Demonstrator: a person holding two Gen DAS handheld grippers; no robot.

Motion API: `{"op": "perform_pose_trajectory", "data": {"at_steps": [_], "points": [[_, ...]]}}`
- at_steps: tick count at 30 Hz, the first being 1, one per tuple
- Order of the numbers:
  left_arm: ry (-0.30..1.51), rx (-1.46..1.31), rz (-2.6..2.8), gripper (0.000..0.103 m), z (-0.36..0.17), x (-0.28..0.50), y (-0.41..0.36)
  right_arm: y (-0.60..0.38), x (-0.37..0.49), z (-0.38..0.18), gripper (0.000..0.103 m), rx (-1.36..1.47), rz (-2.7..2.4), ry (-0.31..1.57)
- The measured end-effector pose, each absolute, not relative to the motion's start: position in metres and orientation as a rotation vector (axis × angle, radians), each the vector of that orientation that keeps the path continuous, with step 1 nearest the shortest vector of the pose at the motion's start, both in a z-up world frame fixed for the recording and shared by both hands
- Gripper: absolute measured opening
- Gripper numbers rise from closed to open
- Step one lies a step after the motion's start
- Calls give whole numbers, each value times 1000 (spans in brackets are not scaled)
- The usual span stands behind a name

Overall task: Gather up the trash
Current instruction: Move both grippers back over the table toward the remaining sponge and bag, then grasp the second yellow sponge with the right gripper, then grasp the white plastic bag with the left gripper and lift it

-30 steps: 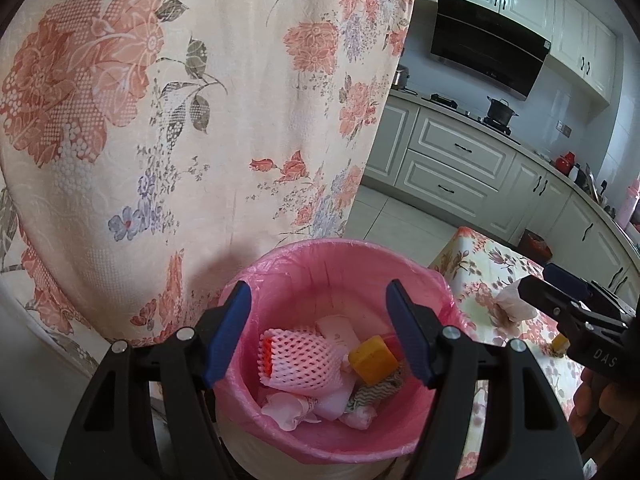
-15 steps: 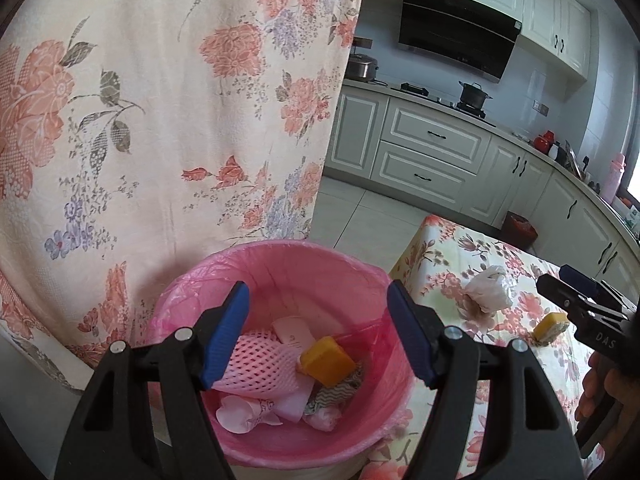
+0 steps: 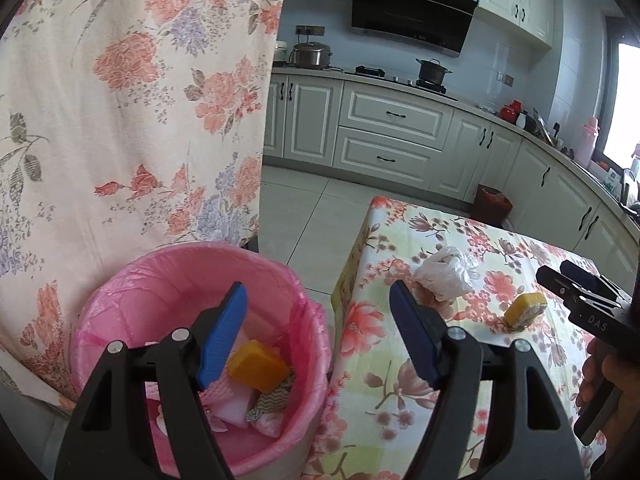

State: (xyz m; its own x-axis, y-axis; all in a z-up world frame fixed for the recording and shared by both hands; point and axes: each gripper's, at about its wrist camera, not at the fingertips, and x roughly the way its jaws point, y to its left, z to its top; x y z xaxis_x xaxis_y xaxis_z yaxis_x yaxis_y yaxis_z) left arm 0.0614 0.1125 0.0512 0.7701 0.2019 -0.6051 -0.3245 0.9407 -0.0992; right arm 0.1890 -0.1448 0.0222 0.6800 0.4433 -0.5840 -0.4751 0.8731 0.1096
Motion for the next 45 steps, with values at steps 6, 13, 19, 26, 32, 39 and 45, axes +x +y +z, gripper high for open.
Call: {"op": "perform_pose_trajectory", "data": {"at_steps": [6,13,19,26,32,39,45], "points": [[647,-177,240,72,48,83,89,-174,202,9,77,-23,455,655],[673,-150,194,73,39,107,66,-195,218,-15,77,-6,403,701],[700,-134,162,74,29,128,48,-197,233,-35,77,-28,392,749],[722,-101,127,74,21,159,30,-194,247,-53,76,-46,401,789],[748,-88,83,74,12,188,15,-194,255,-64,60,-36,437,816],[790,-66,37,74,-11,226,-2,-199,256,-64,57,-16,458,815],[839,-40,33,68,-33,256,-7,-204,260,-63,56,1,458,817]]}}
